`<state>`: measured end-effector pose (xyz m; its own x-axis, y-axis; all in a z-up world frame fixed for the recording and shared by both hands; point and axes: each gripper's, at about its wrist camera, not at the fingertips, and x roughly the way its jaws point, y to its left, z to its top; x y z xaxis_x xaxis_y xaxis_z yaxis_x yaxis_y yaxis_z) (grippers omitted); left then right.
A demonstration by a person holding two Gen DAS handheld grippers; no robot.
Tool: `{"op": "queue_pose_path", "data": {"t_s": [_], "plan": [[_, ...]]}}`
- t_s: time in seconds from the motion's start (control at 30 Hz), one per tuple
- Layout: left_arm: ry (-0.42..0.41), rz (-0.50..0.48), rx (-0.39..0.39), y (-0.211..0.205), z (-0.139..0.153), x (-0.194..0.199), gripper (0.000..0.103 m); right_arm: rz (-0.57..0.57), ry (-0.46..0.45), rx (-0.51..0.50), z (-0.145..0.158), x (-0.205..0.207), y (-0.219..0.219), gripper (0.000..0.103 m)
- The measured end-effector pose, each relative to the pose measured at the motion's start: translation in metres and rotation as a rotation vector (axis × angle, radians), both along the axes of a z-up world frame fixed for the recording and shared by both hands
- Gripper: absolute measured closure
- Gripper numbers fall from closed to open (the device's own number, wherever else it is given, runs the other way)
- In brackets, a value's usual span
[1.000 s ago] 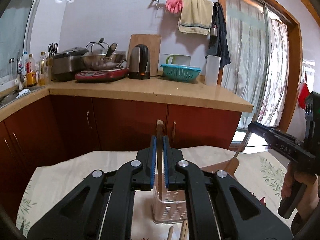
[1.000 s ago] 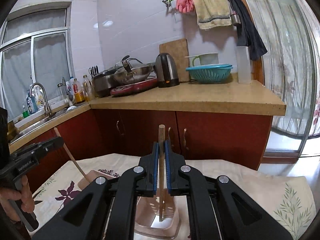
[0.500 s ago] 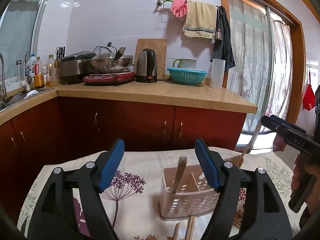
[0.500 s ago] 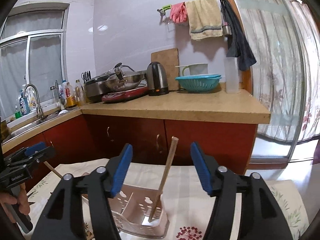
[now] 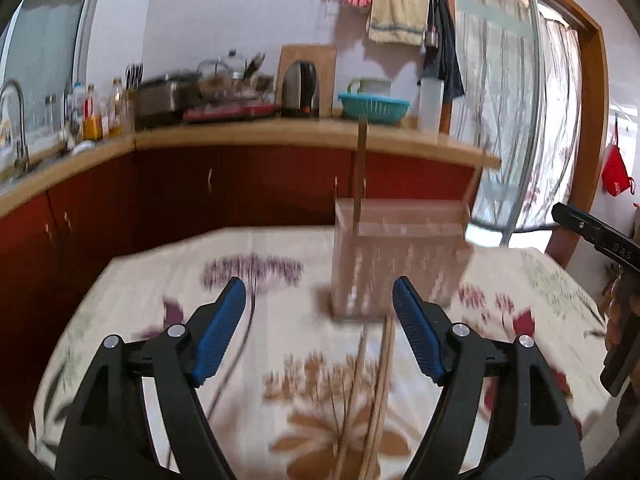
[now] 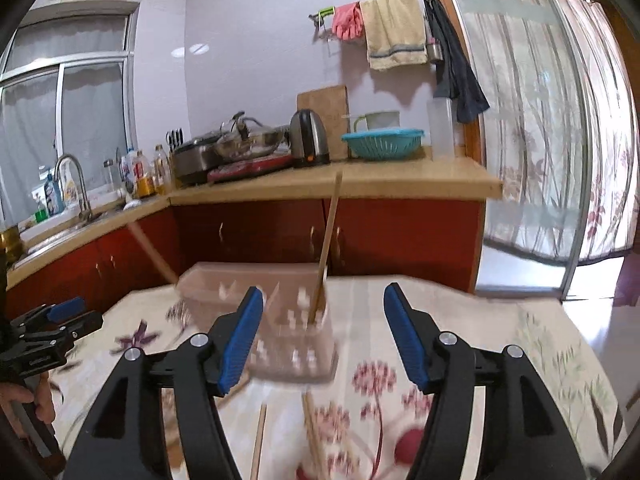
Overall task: Organize utensils
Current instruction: 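Lower the left tool onto a chopstick while the right tool grasps another chopstick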
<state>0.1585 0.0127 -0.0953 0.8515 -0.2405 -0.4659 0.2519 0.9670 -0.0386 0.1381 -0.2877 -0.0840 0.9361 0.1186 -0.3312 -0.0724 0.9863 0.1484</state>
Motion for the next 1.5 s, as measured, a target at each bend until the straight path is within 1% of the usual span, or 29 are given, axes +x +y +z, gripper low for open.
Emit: {"op": "queue_pose_path", "data": {"t_s": [0.17,0.2,0.3,0.4,0.43,0.5,0.53,0.63,0.67,0.7,0.77,0.83,0.87,0.93,0.97,1.0,1.03,1.13,1.27,1.33,1.4,1.5], "plan": [[0.061,0.009,0.028,0.008,-0.036,-0.036,0.032,0.007,0.024,-0.017,-0.036,-0.035,0.004,0.041],[0.071,0.008,0.039,0.01,-0.042,-0.041,0.035,0.012,0.035,-0.017,-0.044,-0.04,0.004,0.041],[0.107,0.011,0.073,0.013,-0.063,-0.058,0.04,0.015,0.076,-0.015,-0.065,-0.052,0.004,0.041],[0.155,0.014,0.083,0.018,-0.084,-0.07,0.046,0.021,0.12,-0.006,-0.083,-0.063,0.003,0.041],[0.171,0.018,0.084,0.02,-0.093,-0.073,0.047,0.023,0.125,-0.004,-0.086,-0.067,0.004,0.041],[0.192,0.024,0.085,0.023,-0.102,-0.077,0.053,0.033,0.138,-0.007,-0.094,-0.075,0.008,0.041],[0.202,0.027,0.083,0.025,-0.106,-0.079,0.054,0.038,0.141,-0.012,-0.097,-0.078,0.009,0.041],[0.203,0.027,0.083,0.025,-0.112,-0.085,0.055,0.047,0.141,-0.02,-0.105,-0.088,0.011,0.041],[0.205,0.024,0.086,0.024,-0.114,-0.086,0.056,0.048,0.144,-0.019,-0.107,-0.089,0.012,0.041],[0.209,0.017,0.086,0.023,-0.115,-0.087,0.061,0.047,0.149,-0.016,-0.11,-0.09,0.011,0.041],[0.203,0.004,0.092,0.021,-0.115,-0.088,0.062,0.045,0.157,-0.01,-0.113,-0.091,0.01,0.041],[0.212,-0.005,0.1,0.018,-0.116,-0.087,0.065,0.044,0.163,-0.009,-0.116,-0.093,0.01,0.041],[0.219,-0.007,0.098,0.017,-0.117,-0.087,0.068,0.044,0.164,-0.01,-0.117,-0.094,0.01,0.041],[0.236,-0.009,0.086,0.017,-0.119,-0.084,0.07,0.043,0.164,-0.007,-0.117,-0.094,0.009,0.041],[0.242,-0.007,0.082,0.017,-0.121,-0.082,0.073,0.043,0.164,-0.007,-0.118,-0.095,0.009,0.041],[0.252,-0.008,0.08,0.016,-0.123,-0.081,0.079,0.043,0.162,-0.007,-0.118,-0.095,0.009,0.041],[0.258,-0.007,0.08,0.015,-0.125,-0.08,0.08,0.043,0.161,-0.007,-0.118,-0.095,0.009,0.041],[0.256,0.007,0.088,0.014,-0.127,-0.082,0.081,0.041,0.156,-0.006,-0.118,-0.096,0.008,0.041],[0.247,0.015,0.096,0.013,-0.128,-0.087,0.091,0.036,0.158,-0.004,-0.119,-0.097,0.006,0.041],[0.242,0.011,0.085,0.014,-0.128,-0.09,0.093,0.033,0.163,-0.004,-0.121,-0.097,0.005,0.041],[0.233,0.012,0.092,0.012,-0.129,-0.093,0.096,0.031,0.168,-0.003,-0.123,-0.098,0.005,0.042],[0.225,0.015,0.102,0.01,-0.129,-0.096,0.096,0.033,0.177,-0.002,-0.126,-0.1,0.003,0.045]]}}
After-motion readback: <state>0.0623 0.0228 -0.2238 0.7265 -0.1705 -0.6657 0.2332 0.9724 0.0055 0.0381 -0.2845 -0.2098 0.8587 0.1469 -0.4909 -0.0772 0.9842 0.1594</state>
